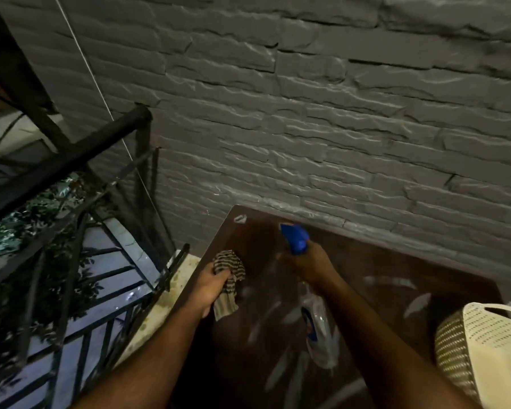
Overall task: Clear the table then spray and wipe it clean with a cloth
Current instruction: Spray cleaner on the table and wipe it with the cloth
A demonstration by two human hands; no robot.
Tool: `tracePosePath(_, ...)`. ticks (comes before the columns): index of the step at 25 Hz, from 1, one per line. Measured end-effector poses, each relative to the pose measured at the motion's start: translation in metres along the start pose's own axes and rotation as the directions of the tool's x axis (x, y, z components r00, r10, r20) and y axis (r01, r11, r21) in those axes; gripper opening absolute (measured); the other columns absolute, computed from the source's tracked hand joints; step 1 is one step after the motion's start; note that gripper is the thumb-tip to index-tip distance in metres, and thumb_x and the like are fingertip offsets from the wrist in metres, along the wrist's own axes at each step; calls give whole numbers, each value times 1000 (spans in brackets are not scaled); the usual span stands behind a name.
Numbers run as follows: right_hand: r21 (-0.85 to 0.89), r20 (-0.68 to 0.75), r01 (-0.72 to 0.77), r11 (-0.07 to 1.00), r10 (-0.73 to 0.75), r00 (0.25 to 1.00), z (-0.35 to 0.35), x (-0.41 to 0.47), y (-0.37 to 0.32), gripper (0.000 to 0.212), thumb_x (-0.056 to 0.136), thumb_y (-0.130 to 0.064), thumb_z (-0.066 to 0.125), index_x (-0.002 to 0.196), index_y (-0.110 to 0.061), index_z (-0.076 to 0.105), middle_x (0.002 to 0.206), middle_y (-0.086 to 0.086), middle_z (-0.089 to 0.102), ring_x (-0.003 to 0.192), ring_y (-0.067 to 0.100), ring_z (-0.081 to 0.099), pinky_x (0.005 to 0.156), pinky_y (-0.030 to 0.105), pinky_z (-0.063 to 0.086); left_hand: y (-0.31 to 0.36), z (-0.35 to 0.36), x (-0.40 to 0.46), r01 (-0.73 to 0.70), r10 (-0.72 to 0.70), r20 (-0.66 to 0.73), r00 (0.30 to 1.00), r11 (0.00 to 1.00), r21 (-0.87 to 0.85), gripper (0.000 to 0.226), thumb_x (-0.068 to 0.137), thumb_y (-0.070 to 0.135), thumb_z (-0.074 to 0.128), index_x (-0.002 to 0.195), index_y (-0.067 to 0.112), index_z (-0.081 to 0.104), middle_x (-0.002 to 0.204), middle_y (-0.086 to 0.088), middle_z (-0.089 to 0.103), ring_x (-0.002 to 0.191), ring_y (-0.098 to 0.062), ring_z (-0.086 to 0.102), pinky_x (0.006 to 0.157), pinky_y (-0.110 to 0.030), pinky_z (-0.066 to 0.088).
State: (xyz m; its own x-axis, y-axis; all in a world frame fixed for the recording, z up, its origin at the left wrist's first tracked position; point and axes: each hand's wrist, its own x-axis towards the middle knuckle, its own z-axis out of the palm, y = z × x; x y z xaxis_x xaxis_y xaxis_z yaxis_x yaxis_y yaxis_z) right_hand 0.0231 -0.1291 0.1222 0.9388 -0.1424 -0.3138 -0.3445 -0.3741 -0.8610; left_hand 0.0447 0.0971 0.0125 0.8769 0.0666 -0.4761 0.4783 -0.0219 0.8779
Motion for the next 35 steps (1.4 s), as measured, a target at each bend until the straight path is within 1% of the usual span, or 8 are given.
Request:
tracePosePath(3, -10, -54, -21, 1000, 20, 998, 11, 15, -6, 18, 79, -22, 79, 81, -23, 60, 73, -2, 64, 65, 16, 61, 69, 37, 53, 1, -15, 6, 3, -3, 37, 999, 1000, 15, 25, 87, 0, 56, 106, 14, 65, 96, -8, 73, 86, -21, 70, 66, -26, 56)
tracePosePath(9, 35, -118, -77, 996, 80, 990, 17, 27, 2, 21, 77, -22, 79, 90, -13, 64, 75, 6, 65, 66, 21, 61, 71, 42, 55, -4, -28, 21, -22, 19, 112, 993, 999, 26, 36, 85, 3, 57, 117, 19, 64, 107, -8, 71, 97, -22, 69, 88, -43, 55)
tracePosePath(15, 115, -216, -141, 983, 163, 963, -1, 19, 19, 19, 82, -21, 75, 92, -16, 59, 84, 9, 66, 71, 21, 64, 75, 43, 59, -10, -26, 8, 1, -2, 72, 997, 1000, 19, 37, 86, 4, 58, 120, 17, 61, 108, -7, 70, 97, -21, 68, 79, -34, 57)
tracePosePath(18, 99, -184, -180, 979, 196, 963, -12, 4, 32, 19, 82, -17, 76, 87, -17, 58, 82, 8, 65, 66, 18, 62, 63, 33, 54, -13, -23, -4, 18, -19, 24, 1000, 1000, 24, 35, 87, 4, 59, 120, 14, 60, 104, -6, 70, 93, -19, 68, 70, -27, 54)
tracePosePath(21, -13, -83, -143, 990, 141, 987, -12, -16, 36, 19, 82, -17, 76, 85, -20, 58, 80, 4, 65, 66, 15, 62, 63, 30, 51, -16, -17, -23, 22, -22, -15, 1000, 999, 31, 32, 88, 8, 60, 119, 14, 58, 102, -6, 70, 90, -19, 68, 68, -27, 53)
tracePosePath(29, -79, 92, -4, 997, 11, 996, -1, -68, 49, 21, 82, -18, 75, 97, -21, 61, 87, 4, 68, 73, 17, 66, 69, 33, 56, -36, -9, -85, -27, 45, -165, 985, 993, 111, 31, 84, 13, 64, 113, 21, 57, 103, -1, 66, 93, -16, 63, 85, -32, 51)
tracePosePath(31, -123, 91, -21, 992, 32, 995, -4, -76, 58, 18, 82, -20, 75, 92, -24, 62, 86, 3, 69, 77, 20, 67, 75, 37, 58, -41, -13, -100, -33, 56, -218, 974, 994, 108, 39, 82, 14, 66, 119, 18, 56, 110, -5, 65, 98, -22, 62, 93, -40, 50)
tracePosePath(35, -183, 32, -37, 982, 44, 999, -4, -93, 77, 29, 81, -22, 76, 106, -16, 64, 94, 5, 70, 84, 21, 69, 78, 36, 58, -50, -28, -128, -65, 85, -295, 952, 995, 79, 41, 81, 7, 66, 120, 9, 56, 112, -10, 65, 102, -25, 62, 98, -42, 48)
